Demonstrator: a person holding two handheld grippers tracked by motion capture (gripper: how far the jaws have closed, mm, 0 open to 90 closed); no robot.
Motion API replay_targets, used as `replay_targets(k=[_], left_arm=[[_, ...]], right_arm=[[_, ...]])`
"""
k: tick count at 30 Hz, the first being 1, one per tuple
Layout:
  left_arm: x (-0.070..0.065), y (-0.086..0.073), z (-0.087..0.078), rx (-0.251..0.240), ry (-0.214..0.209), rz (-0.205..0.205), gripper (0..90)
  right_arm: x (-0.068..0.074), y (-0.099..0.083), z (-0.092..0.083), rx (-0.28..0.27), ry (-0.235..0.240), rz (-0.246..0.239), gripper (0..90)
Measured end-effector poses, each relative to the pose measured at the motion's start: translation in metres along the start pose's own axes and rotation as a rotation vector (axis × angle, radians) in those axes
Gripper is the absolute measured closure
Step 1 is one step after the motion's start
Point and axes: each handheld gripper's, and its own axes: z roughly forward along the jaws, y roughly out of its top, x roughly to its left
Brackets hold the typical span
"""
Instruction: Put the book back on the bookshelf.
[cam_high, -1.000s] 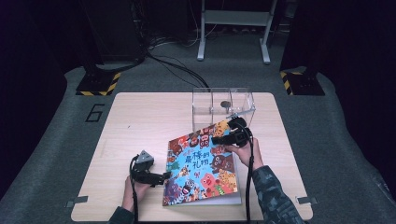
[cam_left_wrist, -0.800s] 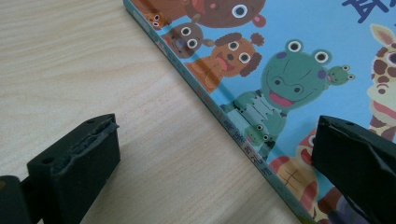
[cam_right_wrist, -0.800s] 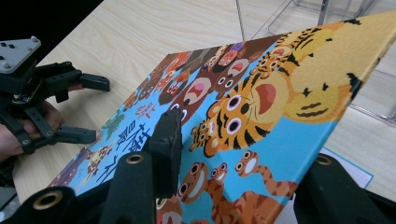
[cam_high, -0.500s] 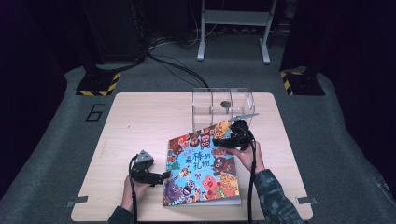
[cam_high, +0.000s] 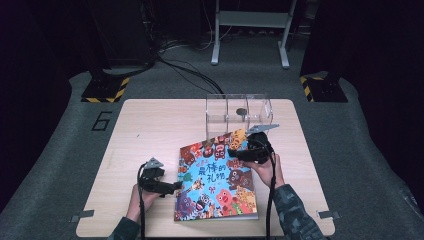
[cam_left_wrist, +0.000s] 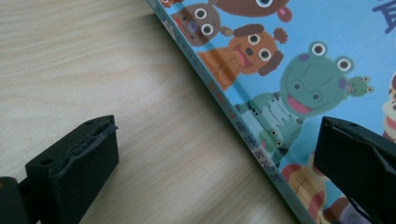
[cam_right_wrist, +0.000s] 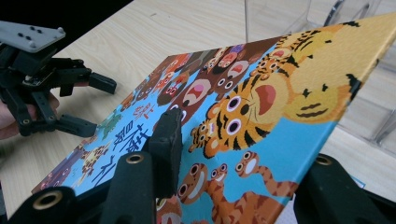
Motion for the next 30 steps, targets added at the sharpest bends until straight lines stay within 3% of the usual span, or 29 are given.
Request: replay_targets(k=[3,5,15,30], left_arm=[[0.0,0.006,-0.004,-0.017,-0.033,-0.013,0.0],[-0.002,0.01,-0.007,-0.029,-0.032,-0.009,0.0],[0.002,0.02,-0.011,-0.044,-0.079,-0.022,0.0],[0.001,0.028,-0.009,-0.036,-0.079,-0.036,0.0]], right_arm=[[0.004,0.001,-0.003,-0.023,-0.001,-0.029,55.3],[0.007,0.0,-0.005,-0.041,-0.007,-0.05,55.2],[0.011,-0.002,-0.009,-0.075,0.0,-0.083,55.2],[0.002,-0.01,-0.005,-0.133,0.046,-0.121,55.0]])
